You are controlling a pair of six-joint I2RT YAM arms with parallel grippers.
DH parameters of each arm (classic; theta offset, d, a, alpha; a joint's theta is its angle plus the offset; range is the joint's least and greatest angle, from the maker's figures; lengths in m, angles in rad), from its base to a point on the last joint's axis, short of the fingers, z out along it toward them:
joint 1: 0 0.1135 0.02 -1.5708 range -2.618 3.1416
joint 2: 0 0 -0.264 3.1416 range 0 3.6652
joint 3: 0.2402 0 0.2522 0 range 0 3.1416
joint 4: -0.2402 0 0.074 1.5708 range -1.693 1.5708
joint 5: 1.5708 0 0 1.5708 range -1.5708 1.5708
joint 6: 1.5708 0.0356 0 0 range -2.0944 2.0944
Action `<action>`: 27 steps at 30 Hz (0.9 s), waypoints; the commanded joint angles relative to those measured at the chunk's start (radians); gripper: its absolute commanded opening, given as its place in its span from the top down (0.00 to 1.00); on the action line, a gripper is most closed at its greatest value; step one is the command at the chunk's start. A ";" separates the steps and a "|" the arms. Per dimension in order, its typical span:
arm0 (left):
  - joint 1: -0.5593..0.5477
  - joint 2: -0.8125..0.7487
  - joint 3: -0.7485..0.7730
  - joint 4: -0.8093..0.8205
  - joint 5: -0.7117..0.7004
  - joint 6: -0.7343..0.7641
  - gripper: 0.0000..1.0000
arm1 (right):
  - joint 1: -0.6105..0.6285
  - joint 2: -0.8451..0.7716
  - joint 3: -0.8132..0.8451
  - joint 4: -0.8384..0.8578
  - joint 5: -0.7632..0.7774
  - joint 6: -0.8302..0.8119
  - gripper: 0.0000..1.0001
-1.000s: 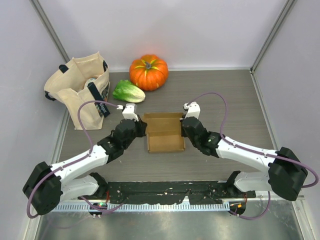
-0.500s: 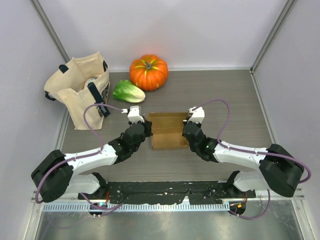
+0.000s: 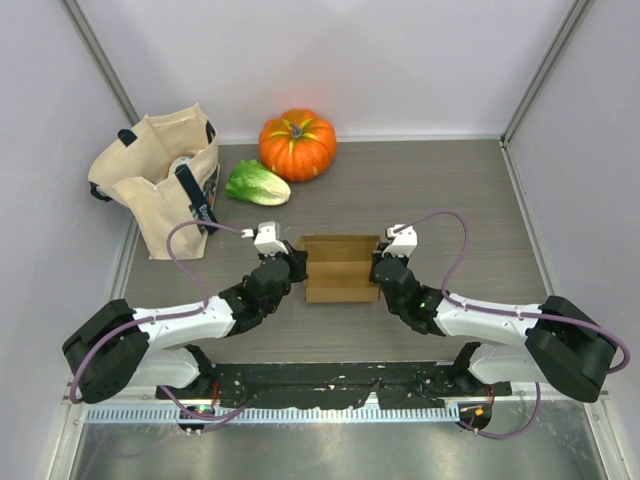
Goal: Fold the paper box
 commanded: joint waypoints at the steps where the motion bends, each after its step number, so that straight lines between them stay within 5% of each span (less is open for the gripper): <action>1: -0.029 0.011 -0.053 -0.030 0.001 -0.040 1.00 | 0.018 -0.042 -0.032 0.013 -0.009 0.033 0.90; 11: -0.072 -0.021 -0.100 -0.040 -0.008 -0.058 1.00 | 0.051 -0.098 -0.076 -0.004 -0.013 0.036 0.87; 15: -0.092 -0.044 -0.096 -0.063 -0.027 -0.046 1.00 | 0.058 -0.129 -0.016 -0.157 0.005 0.107 0.84; 21: -0.107 -0.084 -0.080 -0.108 -0.060 0.012 1.00 | 0.056 -0.262 0.097 -0.447 -0.056 0.142 0.45; 27: -0.123 -0.098 -0.084 -0.114 -0.090 0.051 1.00 | 0.053 -0.364 0.206 -0.644 -0.156 0.142 0.26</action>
